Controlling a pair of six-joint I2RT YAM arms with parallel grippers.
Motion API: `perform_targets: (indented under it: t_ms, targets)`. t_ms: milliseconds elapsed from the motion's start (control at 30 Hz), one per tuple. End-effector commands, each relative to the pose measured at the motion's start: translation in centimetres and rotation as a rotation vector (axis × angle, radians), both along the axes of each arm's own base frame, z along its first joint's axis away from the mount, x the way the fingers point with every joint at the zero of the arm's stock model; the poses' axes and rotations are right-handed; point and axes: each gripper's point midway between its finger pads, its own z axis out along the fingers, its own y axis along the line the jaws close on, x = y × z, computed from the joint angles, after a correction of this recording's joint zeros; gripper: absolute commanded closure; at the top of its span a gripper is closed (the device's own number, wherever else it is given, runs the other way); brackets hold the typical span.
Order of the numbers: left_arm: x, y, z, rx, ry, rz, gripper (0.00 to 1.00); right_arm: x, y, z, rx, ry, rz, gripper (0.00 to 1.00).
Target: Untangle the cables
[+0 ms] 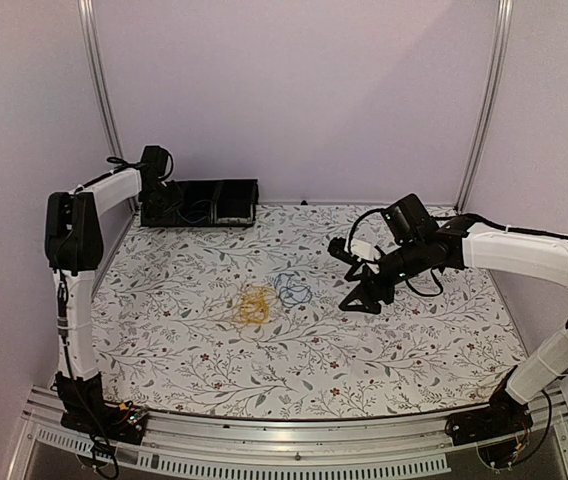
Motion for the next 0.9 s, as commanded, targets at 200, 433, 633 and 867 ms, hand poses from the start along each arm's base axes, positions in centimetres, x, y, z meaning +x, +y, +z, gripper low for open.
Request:
perform_targets:
  t_ms: [200, 433, 633, 867]
  targets:
    - [0.8, 0.8, -2.0, -0.060, 0.041, 0.038, 0.65, -0.2, -0.5, -0.2, -0.001, 0.000, 0.000, 0.17]
    - [2.2, 0.9, -2.9, -0.086, 0.027, 0.027, 0.73, 0.0, -0.3, -0.3, -0.003, 0.000, 0.000, 0.17]
    - [3.5, 0.4, -1.9, -0.110, -0.018, 0.006, 1.00, 0.3, -0.1, -0.4, -0.004, 0.003, -0.003, 0.17]
    - [6.3, -3.5, 0.6, -0.207, -0.186, -0.141, 1.00, 0.6, 0.0, -0.9, -0.012, 0.019, -0.009, 0.17]
